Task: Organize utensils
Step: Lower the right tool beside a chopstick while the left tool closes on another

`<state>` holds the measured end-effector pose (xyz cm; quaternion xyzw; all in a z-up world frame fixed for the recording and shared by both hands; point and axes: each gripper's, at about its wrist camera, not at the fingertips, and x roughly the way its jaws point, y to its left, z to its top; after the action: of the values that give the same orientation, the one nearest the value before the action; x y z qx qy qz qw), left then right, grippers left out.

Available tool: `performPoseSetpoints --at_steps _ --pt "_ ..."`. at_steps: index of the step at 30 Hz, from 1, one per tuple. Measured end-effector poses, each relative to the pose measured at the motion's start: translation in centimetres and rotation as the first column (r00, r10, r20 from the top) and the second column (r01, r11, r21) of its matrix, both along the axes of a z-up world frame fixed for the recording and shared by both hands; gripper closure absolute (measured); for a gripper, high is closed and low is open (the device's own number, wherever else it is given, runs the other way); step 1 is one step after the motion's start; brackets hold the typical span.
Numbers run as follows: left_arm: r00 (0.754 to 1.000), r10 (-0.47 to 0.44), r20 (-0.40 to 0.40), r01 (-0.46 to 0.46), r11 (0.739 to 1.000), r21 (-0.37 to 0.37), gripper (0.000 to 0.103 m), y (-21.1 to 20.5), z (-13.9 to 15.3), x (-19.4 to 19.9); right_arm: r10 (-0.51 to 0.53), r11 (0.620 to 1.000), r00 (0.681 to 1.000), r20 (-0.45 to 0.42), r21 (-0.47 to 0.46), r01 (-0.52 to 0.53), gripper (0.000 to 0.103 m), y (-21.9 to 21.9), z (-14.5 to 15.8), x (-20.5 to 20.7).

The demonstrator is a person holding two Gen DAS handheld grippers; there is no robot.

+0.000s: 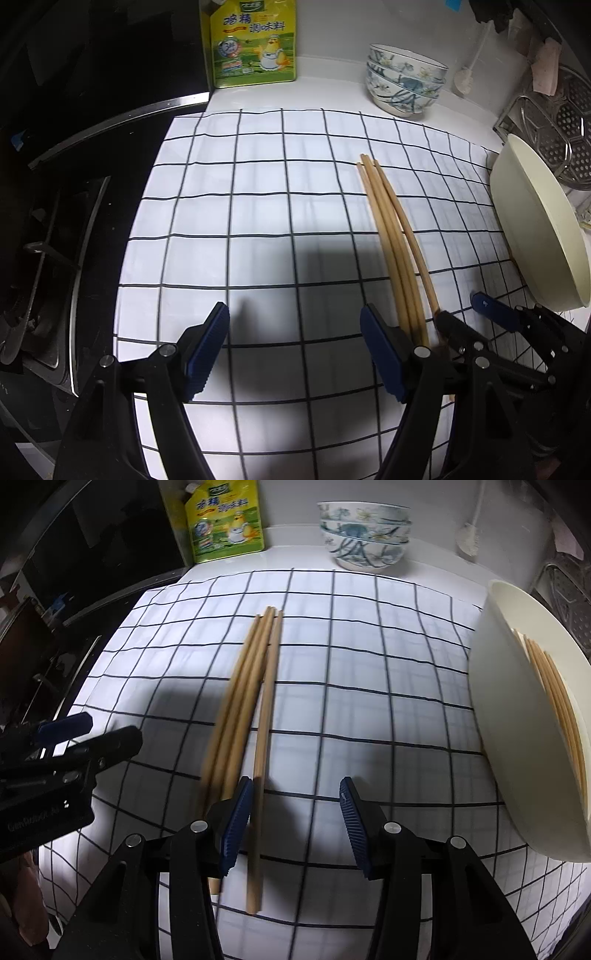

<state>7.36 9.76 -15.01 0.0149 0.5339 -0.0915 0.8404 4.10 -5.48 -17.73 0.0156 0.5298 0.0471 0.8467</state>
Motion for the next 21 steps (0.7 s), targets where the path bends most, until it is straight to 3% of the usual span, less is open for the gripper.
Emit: performPoseSetpoints --at_steps 10,21 --pt "0.998 -0.061 0.006 0.061 0.998 0.002 0.029 -2.7 -0.8 -0.6 -0.074 0.997 0.997 0.0 -0.005 0.073 0.057 -3.1 -0.1 -0.2" --pt "0.996 -0.09 -0.004 0.09 0.996 0.017 0.029 -4.4 -1.8 -0.3 -0.083 0.997 0.996 0.016 0.013 0.082 0.057 -3.8 0.5 -0.5"
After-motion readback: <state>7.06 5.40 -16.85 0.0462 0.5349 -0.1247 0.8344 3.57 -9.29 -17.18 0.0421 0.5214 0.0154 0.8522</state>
